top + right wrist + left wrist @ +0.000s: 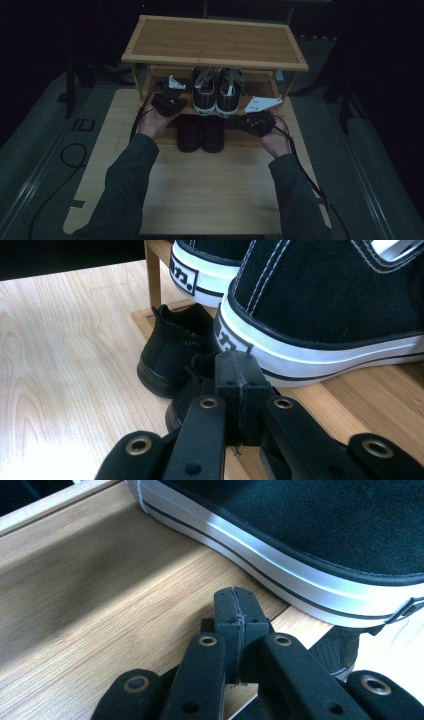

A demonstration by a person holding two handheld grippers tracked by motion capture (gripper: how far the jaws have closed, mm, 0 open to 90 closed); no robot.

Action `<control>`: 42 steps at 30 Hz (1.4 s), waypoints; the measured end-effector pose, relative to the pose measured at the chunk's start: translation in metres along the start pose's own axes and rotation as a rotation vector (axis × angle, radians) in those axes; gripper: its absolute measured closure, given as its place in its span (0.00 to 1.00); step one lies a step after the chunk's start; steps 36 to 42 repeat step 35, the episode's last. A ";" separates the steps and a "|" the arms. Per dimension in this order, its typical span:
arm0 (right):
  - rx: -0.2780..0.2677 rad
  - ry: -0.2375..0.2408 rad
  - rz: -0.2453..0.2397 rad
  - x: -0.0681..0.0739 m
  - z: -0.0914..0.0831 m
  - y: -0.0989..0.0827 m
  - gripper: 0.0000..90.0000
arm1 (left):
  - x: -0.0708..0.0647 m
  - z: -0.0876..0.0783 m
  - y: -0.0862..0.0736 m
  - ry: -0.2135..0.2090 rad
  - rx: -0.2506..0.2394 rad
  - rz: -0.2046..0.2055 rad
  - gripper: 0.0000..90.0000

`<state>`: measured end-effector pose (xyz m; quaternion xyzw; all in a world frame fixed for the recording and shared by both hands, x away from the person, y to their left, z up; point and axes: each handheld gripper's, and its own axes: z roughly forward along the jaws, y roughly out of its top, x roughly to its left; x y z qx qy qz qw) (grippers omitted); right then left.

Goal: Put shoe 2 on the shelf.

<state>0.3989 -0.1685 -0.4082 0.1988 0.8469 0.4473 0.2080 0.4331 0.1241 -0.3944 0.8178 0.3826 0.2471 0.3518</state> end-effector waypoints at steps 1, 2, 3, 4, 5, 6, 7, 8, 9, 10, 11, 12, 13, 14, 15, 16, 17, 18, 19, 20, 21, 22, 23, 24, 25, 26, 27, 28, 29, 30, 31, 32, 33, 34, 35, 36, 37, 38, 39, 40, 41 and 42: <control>0.003 -0.001 -0.001 0.000 0.000 0.000 1.00 | 0.000 0.000 0.000 -0.003 -0.001 -0.001 1.00; 0.005 -0.002 -0.003 0.000 0.000 -0.001 1.00 | 0.001 0.000 0.000 -0.006 -0.001 -0.004 1.00; 0.010 -0.004 -0.005 0.000 -0.001 -0.001 1.00 | 0.001 0.000 0.000 -0.006 -0.002 -0.006 1.00; 0.012 -0.004 -0.004 0.000 -0.001 -0.001 1.00 | 0.001 0.000 -0.001 -0.004 -0.003 -0.004 1.00; 0.012 -0.003 -0.002 0.000 -0.002 -0.001 1.00 | 0.000 0.000 0.000 -0.002 -0.003 -0.002 1.00; 0.013 -0.002 -0.006 0.000 -0.002 -0.001 1.00 | 0.000 0.000 0.000 0.002 -0.003 -0.002 1.00; 0.012 -0.001 -0.010 0.001 -0.003 -0.001 0.99 | -0.001 0.000 0.000 0.005 -0.003 -0.001 1.00; 0.011 -0.001 -0.012 0.001 -0.004 -0.001 0.99 | -0.001 0.000 0.000 0.007 -0.003 0.002 1.00; 0.013 -0.002 -0.016 0.002 -0.004 -0.001 0.99 | -0.001 0.000 0.000 0.008 -0.002 0.005 1.00; 0.017 -0.004 -0.018 0.002 -0.004 -0.001 0.99 | -0.001 0.000 0.000 0.008 -0.001 0.003 1.00; 0.022 -0.006 -0.019 0.002 -0.005 -0.001 0.99 | -0.001 0.000 0.000 0.007 0.000 0.002 1.00; 0.025 -0.007 -0.018 0.002 -0.005 -0.002 0.99 | -0.001 0.000 0.000 0.007 0.000 0.001 1.00; 0.023 -0.008 -0.017 0.001 -0.005 -0.002 0.99 | -0.001 0.000 0.000 0.009 0.000 0.002 1.00; 0.021 -0.009 -0.014 0.001 -0.006 -0.003 0.99 | -0.001 0.000 0.000 0.009 0.001 0.002 1.00; 0.024 -0.012 -0.011 0.000 -0.006 -0.005 0.99 | -0.001 0.000 0.001 0.010 0.002 0.003 1.00; 0.026 -0.012 -0.005 0.000 -0.006 -0.007 0.99 | -0.001 -0.001 0.001 0.012 0.003 0.005 1.00; 0.027 -0.012 -0.002 -0.001 -0.006 -0.009 0.99 | -0.001 -0.001 0.001 0.015 0.004 0.004 1.00; 0.030 -0.013 0.002 -0.001 -0.005 -0.011 0.99 | -0.001 -0.001 0.001 0.017 0.005 0.004 1.00; 0.036 -0.013 0.007 -0.002 -0.005 -0.013 0.99 | -0.001 -0.001 0.000 0.020 0.006 0.004 1.00; 0.035 -0.014 0.009 -0.002 -0.005 -0.015 0.99 | -0.001 -0.002 0.000 0.020 0.007 0.004 0.99; 0.035 -0.013 0.013 -0.002 -0.005 -0.016 0.99 | 0.000 -0.002 0.000 0.020 0.008 0.002 0.99; 0.035 -0.013 0.016 -0.003 -0.005 -0.017 0.99 | 0.000 -0.002 0.000 0.020 0.008 0.003 0.99; 0.037 -0.014 0.018 -0.003 -0.005 -0.018 0.99 | 0.000 -0.003 0.000 0.019 0.007 0.002 0.98; 0.040 -0.015 0.017 -0.003 -0.005 -0.019 0.98 | -0.001 -0.003 0.000 0.018 0.003 0.000 0.98; 0.043 -0.015 0.020 -0.004 -0.005 -0.021 0.98 | -0.001 -0.004 0.001 0.017 0.003 0.005 0.98; 0.046 -0.015 0.022 -0.004 -0.005 -0.022 0.98 | -0.001 -0.005 0.001 0.017 0.000 0.003 0.98; 0.045 -0.015 0.023 -0.004 -0.005 -0.023 0.98 | -0.001 -0.005 0.001 0.017 -0.005 0.003 0.98; 0.050 -0.015 0.028 -0.005 -0.005 -0.025 0.98 | -0.001 -0.006 0.001 0.014 -0.005 0.004 0.98; 0.052 -0.014 0.028 -0.005 -0.004 -0.026 0.98 | -0.001 -0.007 0.001 0.016 -0.008 0.007 0.98; 0.054 -0.011 0.030 -0.005 -0.004 -0.027 0.98 | -0.001 -0.008 0.001 0.014 -0.011 0.006 0.98; 0.053 -0.012 0.030 -0.004 -0.004 -0.028 0.98 | 0.000 -0.009 0.000 0.014 -0.012 0.007 0.98; 0.056 -0.010 0.034 -0.005 -0.004 -0.029 0.98 | 0.000 -0.010 0.000 0.011 -0.015 0.006 0.98; 0.055 -0.011 0.033 -0.005 -0.004 -0.030 0.98 | 0.000 -0.011 0.000 0.011 -0.017 0.005 0.98; 0.058 -0.010 0.038 -0.005 -0.004 -0.031 0.98 | 0.000 -0.012 0.000 0.011 -0.019 0.006 0.98; 0.060 -0.010 0.036 -0.005 -0.003 -0.033 0.98 | 0.001 -0.013 0.000 0.011 -0.018 0.009 0.98; 0.060 -0.010 0.036 -0.005 -0.003 -0.033 0.98 | 0.001 -0.013 0.000 0.011 -0.018 0.009 0.98; 0.060 -0.010 0.036 -0.005 -0.003 -0.033 0.98 | 0.001 -0.013 0.000 0.011 -0.018 0.009 0.98; 0.060 -0.010 0.036 -0.005 -0.003 -0.033 0.98 | 0.001 -0.013 0.000 0.011 -0.018 0.009 0.98; 0.060 -0.010 0.036 -0.005 -0.003 -0.033 0.98 | 0.001 -0.013 0.000 0.011 -0.018 0.009 0.98; 0.060 -0.010 0.036 -0.005 -0.003 -0.033 0.98 | 0.001 -0.013 0.000 0.011 -0.018 0.009 0.98; 0.060 -0.010 0.036 -0.005 -0.003 -0.033 0.98 | 0.001 -0.013 0.000 0.011 -0.018 0.009 0.98; 0.060 -0.010 0.036 -0.005 -0.003 -0.033 0.98 | 0.001 -0.013 0.000 0.011 -0.018 0.009 0.98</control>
